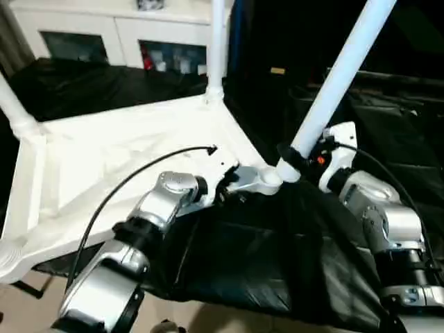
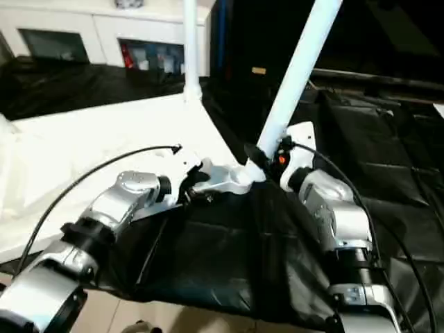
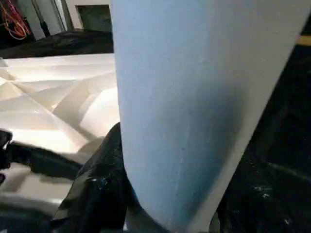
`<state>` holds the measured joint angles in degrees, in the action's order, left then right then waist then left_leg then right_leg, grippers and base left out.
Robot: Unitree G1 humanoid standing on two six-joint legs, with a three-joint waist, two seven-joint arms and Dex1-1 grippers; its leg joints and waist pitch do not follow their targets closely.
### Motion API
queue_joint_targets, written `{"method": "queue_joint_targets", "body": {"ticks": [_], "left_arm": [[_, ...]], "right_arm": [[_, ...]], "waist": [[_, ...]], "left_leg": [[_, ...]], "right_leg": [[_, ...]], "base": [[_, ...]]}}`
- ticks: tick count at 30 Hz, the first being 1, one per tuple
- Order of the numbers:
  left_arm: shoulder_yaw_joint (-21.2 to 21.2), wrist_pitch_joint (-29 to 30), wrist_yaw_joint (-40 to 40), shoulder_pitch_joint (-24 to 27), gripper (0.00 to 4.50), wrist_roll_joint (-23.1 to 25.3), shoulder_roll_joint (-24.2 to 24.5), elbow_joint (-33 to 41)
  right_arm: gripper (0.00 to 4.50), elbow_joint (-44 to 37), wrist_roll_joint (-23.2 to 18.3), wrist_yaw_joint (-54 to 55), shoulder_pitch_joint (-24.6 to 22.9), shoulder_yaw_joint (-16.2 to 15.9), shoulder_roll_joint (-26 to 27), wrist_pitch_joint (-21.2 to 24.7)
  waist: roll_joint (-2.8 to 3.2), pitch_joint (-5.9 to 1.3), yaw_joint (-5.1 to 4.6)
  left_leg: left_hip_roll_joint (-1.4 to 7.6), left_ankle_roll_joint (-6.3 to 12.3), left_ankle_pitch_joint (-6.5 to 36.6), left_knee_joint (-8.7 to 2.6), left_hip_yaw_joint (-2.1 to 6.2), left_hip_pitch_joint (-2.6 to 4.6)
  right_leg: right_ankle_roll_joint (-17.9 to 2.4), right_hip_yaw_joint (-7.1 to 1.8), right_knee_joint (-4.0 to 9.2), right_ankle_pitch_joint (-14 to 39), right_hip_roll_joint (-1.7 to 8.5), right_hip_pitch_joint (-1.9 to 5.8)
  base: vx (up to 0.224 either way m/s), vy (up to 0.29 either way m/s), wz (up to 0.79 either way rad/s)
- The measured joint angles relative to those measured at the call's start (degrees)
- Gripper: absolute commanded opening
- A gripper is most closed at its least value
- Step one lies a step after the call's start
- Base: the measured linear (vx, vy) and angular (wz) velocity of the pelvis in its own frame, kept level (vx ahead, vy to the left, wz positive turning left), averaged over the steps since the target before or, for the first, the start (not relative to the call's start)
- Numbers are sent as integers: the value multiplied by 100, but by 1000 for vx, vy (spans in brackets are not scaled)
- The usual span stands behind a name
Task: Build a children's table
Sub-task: Insert table leg to table base
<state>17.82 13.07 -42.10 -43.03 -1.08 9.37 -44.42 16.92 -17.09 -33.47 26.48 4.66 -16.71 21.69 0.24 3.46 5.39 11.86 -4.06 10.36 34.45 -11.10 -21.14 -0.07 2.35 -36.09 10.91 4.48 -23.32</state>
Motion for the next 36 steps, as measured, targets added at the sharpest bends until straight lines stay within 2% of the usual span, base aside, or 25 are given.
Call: {"method": "queue_joint_targets", "body": {"ticks": [2, 4, 8, 10, 13, 14, 18, 21, 24, 26, 28, 36], "left_arm": [[1, -63, 29, -30, 243, 42, 2, -94], [1, -118, 35, -43, 215, 93, 3, -149], [6, -210, -2, -51, 199, 151, 39, -207], [19, -183, -80, -57, 174, 159, 75, -201], [64, -56, -211, -69, 162, 207, 139, -131], [67, -2, -269, -69, 140, 209, 155, -103], [70, 57, -510, -56, 123, 206, 234, -21], [72, 26, -771, 2, 86, 195, 344, 82], [71, -73, -958, 65, 62, 188, 401, 156], [71, -107, -1024, 93, 62, 183, 417, 199], [70, -158, -1095, 137, 31, 183, 458, 255], [128, -594, -1882, 455, 0, 130, 751, 624]], "right_arm": [[191, -3, 1, -4, 0, -7, -2, 0], [191, -3, 1, -11, 0, -10, -2, 0], [191, -3, 2, -33, 0, -51, -3, 0], [191, -3, 2, -81, 0, -81, -3, 0], [191, -7, -2, -211, 0, -118, -13, 0], [191, -20, -4, -274, 0, -151, -26, 1], [191, -82, -10, -442, 0, -204, -54, 1], [191, -82, -9, -528, 0, -253, -143, 1], [191, -82, -8, -649, 1, -291, -176, 0], [191, -81, -5, -705, 1, -304, -184, 0], [191, -81, -1, -778, 2, -345, -199, -1], [191, -81, 132, -1144, 6, -602, -350, -132]], "waist": [[4, -3, -24], [5, -3, -33], [5, -3, -44], [5, -3, -46], [5, -4, -46], [5, -4, -47], [5, -3, -44], [5, -3, -38], [4, -3, -36], [4, -3, -32], [4, -3, -37], [7, -5, -19]], "left_leg": [[0, 0, 0, 0, 0, 4], [0, 0, 0, 0, 0, 9], [0, 0, 0, 0, 0, 12], [0, -1, 0, 0, 1, 12], [0, -1, 0, 0, 1, 13], [0, 0, 0, 0, 1, 12], [1, 0, 0, -2, 1, 8], [1, 0, 0, -2, 1, 3], [0, 1, 1, -3, -1, -2], [0, 2, 1, -3, -2, -4], [0, 3, 2, -7, -3, -4], [-1, 3, 2, -27, -6, -4]], "right_leg": [[0, -1, 0, -4, 0, 3], [-1, -2, 0, -7, 0, 6], [-1, -1, 0, -16, 0, 7], [0, 0, 0, -17, 0, 7], [0, -1, 1, -17, 0, 7], [0, -1, 1, -17, 0, 7], [0, 0, 8, -16, 0, 6], [0, 0, 19, -16, 0, 6], [0, -1, 29, -16, 0, 6], [0, 0, 36, -16, 0, 6], [0, -1, 42, -16, 0, 6], [1, 3, 65, -16, 0, 8]], "base": [[0, 0, 0], [0, 0, 0], [0, 0, 0], [0, 0, 0], [0, 0, 0], [0, 0, 0], [0, 0, 0], [0, 0, 0], [0, 0, 0], [0, 0, 0], [0, 0, 0], [0, 0, 0]]}}
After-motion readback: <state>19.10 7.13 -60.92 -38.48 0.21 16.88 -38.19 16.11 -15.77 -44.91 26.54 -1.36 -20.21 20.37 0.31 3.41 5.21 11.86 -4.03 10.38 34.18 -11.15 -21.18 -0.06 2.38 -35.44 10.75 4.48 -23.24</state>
